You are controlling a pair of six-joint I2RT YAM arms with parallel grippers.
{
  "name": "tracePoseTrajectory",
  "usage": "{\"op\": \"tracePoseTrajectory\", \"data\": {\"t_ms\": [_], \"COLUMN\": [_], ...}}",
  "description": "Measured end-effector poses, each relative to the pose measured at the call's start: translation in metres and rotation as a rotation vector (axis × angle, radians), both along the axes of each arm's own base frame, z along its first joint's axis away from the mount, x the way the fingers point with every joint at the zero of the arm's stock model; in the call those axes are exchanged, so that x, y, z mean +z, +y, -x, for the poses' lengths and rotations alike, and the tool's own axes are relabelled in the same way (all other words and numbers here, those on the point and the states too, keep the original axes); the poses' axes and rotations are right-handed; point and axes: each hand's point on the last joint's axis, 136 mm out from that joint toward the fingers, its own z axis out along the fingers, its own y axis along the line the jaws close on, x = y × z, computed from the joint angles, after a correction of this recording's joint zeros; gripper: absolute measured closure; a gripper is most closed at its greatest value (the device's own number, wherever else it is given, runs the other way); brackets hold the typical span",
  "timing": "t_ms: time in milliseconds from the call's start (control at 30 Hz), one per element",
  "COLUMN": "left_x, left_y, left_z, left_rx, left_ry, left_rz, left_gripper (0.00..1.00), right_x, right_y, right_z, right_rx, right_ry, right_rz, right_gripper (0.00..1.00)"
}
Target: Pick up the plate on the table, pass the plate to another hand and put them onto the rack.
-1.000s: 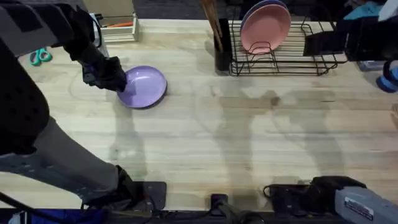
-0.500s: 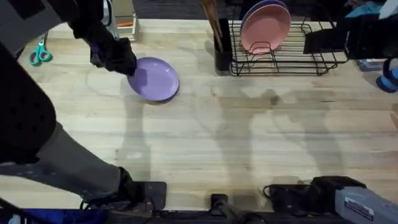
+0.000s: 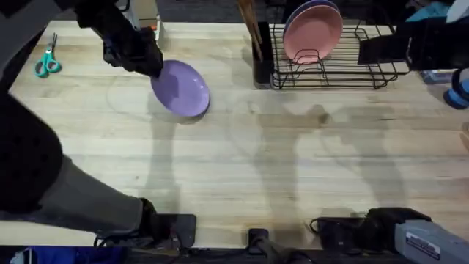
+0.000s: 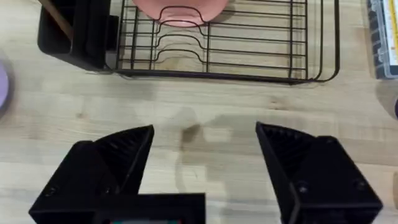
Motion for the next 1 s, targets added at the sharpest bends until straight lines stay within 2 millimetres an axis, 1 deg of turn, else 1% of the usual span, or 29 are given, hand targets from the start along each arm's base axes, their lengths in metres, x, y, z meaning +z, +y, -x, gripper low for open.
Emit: {"op": "tracePoseTrajectory", "data": {"t_ms": [233, 333, 367, 400, 467, 500, 700, 867, 900, 1000], "left_x": [0.035, 0.047, 0.051, 0.058, 0.063, 0.069, 0.077, 0.079, 0.082, 0.085], "left_y": [-0.017, -0.025, -0.029, -0.04, -0.048, -0.06, -0.074, -0.088, -0.101, -0.112], "left_z": [0.003, 0.005, 0.005, 0.004, 0.003, 0.001, -0.003, -0.002, -0.004, -0.006], "left_rx": [-0.026, -0.041, -0.048, -0.072, -0.09, -0.118, -0.115, -0.125, -0.141, -0.159], "left_ry": [-0.102, -0.137, -0.149, -0.175, -0.191, -0.211, -0.233, -0.227, -0.236, -0.243], "left_rz": [0.072, 0.116, 0.136, 0.193, 0.239, 0.31, 0.403, 0.433, 0.451, 0.461], "left_gripper": [0.959, 0.959, 0.958, 0.959, 0.958, 0.958, 0.958, 0.958, 0.958, 0.958], "right_x": [0.0, 0.0, 0.0, 0.0, 0.0, 0.0, 0.0, 0.002, 0.004, 0.008], "right_y": [0.0, 0.0, 0.0, 0.0, 0.0, 0.0, 0.009, 0.024, 0.038, 0.053], "right_z": [0.0, 0.0, 0.0, 0.0, 0.0, 0.0, 0.0, 0.001, 0.002, 0.005], "right_rx": [0.0, 0.0, 0.0, 0.0, 0.0, 0.001, 0.037, 0.096, 0.153, 0.213], "right_ry": [0.0, 0.0, 0.0, 0.0, 0.0, 0.0, 0.0, -0.001, -0.005, -0.005], "right_rz": [0.0, 0.0, 0.0, 0.0, 0.0, -0.001, -0.04, -0.105, -0.166, -0.231], "right_gripper": [0.009, 0.01, 0.009, 0.009, 0.009, 0.009, 0.009, 0.009, 0.009, 0.009]}}
